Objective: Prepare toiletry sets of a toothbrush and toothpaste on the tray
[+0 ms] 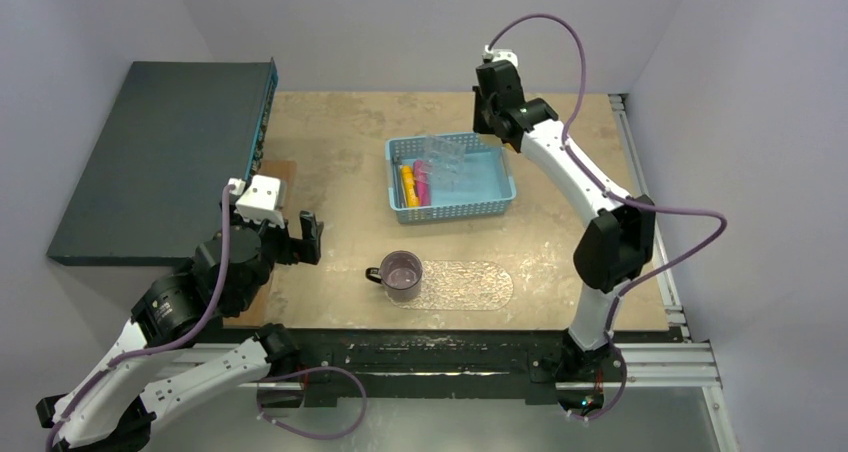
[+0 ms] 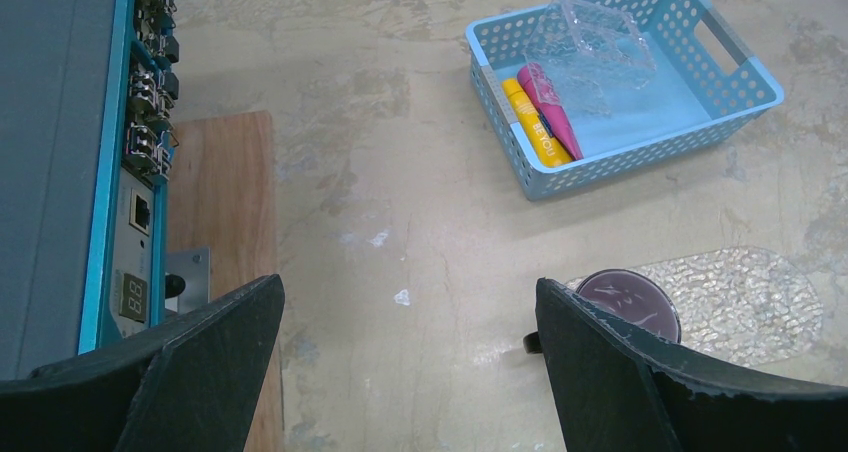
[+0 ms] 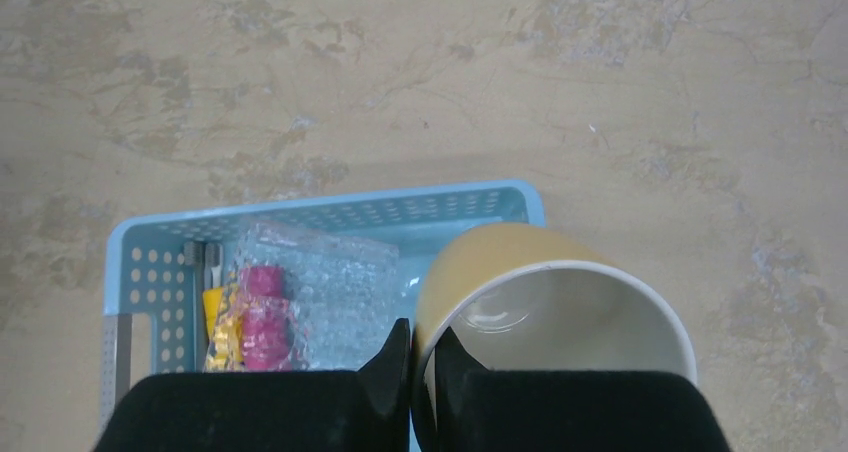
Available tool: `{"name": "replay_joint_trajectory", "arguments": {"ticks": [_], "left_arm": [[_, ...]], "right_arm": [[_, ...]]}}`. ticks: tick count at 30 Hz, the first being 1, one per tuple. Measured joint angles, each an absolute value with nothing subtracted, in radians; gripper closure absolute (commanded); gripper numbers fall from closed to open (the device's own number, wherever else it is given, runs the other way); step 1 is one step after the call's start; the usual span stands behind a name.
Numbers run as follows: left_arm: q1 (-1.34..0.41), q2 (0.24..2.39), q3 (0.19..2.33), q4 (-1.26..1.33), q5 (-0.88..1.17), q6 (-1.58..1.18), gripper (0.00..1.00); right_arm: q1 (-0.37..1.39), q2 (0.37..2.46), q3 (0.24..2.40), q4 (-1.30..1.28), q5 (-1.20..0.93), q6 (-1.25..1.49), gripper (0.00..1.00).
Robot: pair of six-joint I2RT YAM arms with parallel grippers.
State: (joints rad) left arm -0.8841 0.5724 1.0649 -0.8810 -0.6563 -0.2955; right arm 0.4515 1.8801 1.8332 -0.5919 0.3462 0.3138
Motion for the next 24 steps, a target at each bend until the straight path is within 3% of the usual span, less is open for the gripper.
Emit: {"name": "replay_joint_trajectory", "arguments": {"ticks": [24], "left_arm": [[-0.884, 0.573, 1.065, -0.881, -0.646, -0.296, 0.04]], "right_arm": [[0.628, 1.269, 1.206, -0.640, 0.229, 0.177, 1.00]]}}
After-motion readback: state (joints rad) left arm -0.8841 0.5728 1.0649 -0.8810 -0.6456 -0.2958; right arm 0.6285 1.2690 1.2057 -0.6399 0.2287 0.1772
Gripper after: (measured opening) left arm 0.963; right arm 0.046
